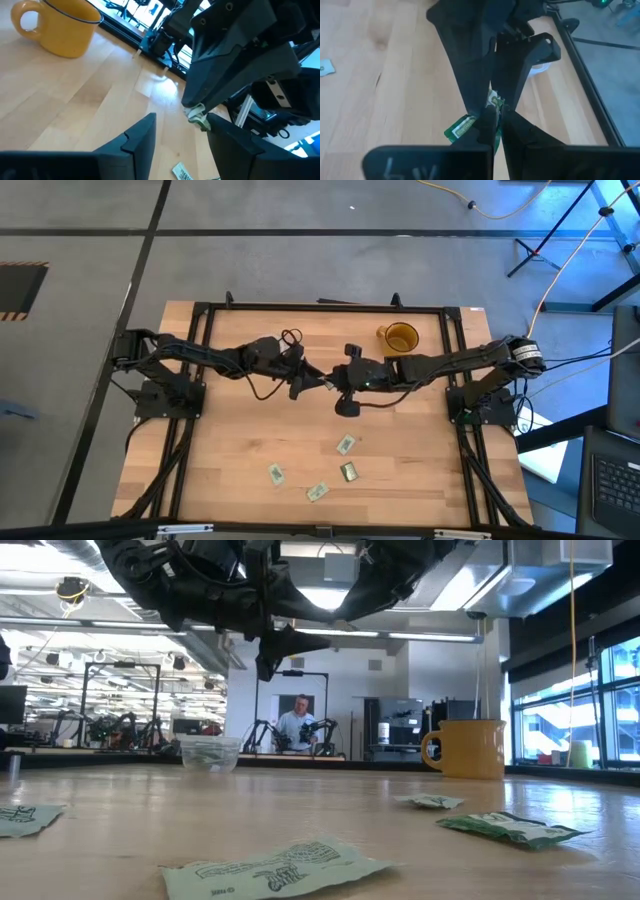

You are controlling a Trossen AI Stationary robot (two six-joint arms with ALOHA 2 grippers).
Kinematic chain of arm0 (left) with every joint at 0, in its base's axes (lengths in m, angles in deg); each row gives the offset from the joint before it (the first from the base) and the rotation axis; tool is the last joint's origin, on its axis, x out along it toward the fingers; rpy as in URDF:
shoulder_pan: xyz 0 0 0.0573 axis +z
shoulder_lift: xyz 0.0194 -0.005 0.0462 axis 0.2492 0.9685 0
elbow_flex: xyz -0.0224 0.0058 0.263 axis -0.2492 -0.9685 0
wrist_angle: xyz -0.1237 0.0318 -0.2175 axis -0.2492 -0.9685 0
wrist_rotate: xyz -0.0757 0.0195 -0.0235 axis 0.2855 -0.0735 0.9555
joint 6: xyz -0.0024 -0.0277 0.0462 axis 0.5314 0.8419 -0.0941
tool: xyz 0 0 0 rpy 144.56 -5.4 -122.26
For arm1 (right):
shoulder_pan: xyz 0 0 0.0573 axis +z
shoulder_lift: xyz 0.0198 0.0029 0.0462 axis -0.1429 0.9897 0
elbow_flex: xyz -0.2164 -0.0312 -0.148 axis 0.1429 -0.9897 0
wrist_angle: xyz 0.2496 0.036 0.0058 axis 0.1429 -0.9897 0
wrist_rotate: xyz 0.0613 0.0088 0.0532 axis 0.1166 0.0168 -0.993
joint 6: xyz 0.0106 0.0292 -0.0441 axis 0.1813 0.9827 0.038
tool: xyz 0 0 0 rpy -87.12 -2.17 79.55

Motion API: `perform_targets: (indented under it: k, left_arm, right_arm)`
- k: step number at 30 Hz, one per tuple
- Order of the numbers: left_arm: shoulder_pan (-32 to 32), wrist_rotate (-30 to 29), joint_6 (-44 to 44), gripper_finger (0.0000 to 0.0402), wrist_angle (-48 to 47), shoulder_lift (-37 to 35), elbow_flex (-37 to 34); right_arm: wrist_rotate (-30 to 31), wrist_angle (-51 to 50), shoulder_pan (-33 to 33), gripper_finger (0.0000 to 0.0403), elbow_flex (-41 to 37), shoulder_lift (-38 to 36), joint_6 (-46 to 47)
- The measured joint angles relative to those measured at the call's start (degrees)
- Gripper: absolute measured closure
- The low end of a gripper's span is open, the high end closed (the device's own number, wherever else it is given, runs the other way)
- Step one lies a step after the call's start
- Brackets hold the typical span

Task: Pick and place Stevia / Truvia into bins
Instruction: Put the truvia packet into the transparent container

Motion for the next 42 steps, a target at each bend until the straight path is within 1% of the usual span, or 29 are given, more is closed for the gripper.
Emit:
perform_targets:
  k: [5, 14, 15, 17, 20, 25, 27, 30, 32, 34, 38, 41, 42]
  left_arm:
    - [0.03, -1.25, -1.27, 0.0276, 0.02, 0.0, 0.01]
    - [0.02, -0.98, -3.04, 0.0381, 0.6, 0.0, 0.01]
    - [0.02, -1.0, -3.04, 0.039, 0.74, 0.0, 0.01]
    - [0.02, -1.04, -3.16, 0.0394, 0.85, 0.0, 0.01]
    - [0.02, -1.13, -4.06, 0.0393, 0.84, 0.0, 0.01]
    - [0.58, -1.92, -4.58, 0.0396, 0.56, -0.14, 0.01]
    - [1.33, -1.78, -5.22, 0.0396, -0.85, -0.7, 0.01]
    - [3.37, -1.77, -6.81, 0.0397, -5.53, -2.35, 0.01]
    - [4.96, -2.57, -8.47, 0.0397, -9.58, -3.95, 0.01]
    - [6.75, -4.26, -10.62, 0.0397, -15.7, -6.14, 0.04]
    - [10.34, -13.55, -15.99, 0.0398, -28.58, -10.55, 0.05]
    - [13.0, -20.91, -16.55, 0.0397, -36.0, -12.66, 0.07]
    - [14.07, -21.91, -16.55, 0.0397, -38.73, -13.03, 0.05]
  right_arm:
    - [0.29, 0.11, -0.02, 0.0382, 0.0, 0.0, 0.08]
    - [0.45, -0.02, -0.04, 0.0381, 0.0, 0.0, 0.26]
    - [0.47, -0.02, -0.04, 0.0381, 0.0, 0.0, 0.28]
    - [0.52, -0.05, -0.04, 0.0378, 0.0, 0.0, 0.29]
    - [0.6, -0.38, -0.04, 0.036, 0.05, -0.02, 0.24]
    - [5.31, -2.65, 0.08, 0.0296, 0.07, -0.35, 1.45]
    - [5.96, -4.78, 0.11, 0.0272, 0.07, -1.48, 3.07]
    - [6.29, -9.91, 0.09, 0.0248, 0.08, -4.28, 5.25]
    - [6.4, -13.52, 0.09, 0.024, -0.63, -6.53, 7.44]
    - [6.41, -14.53, 0.09, 0.0236, -2.33, -9.16, 9.35]
    - [6.51, -13.67, 0.09, 0.0236, -8.02, -14.3, 12.5]
    - [6.61, -11.7, 0.04, 0.0235, -12.45, -17.35, 15.18]
    - [6.59, -10.95, 0.04, 0.0235, -13.86, -18.15, 15.6]
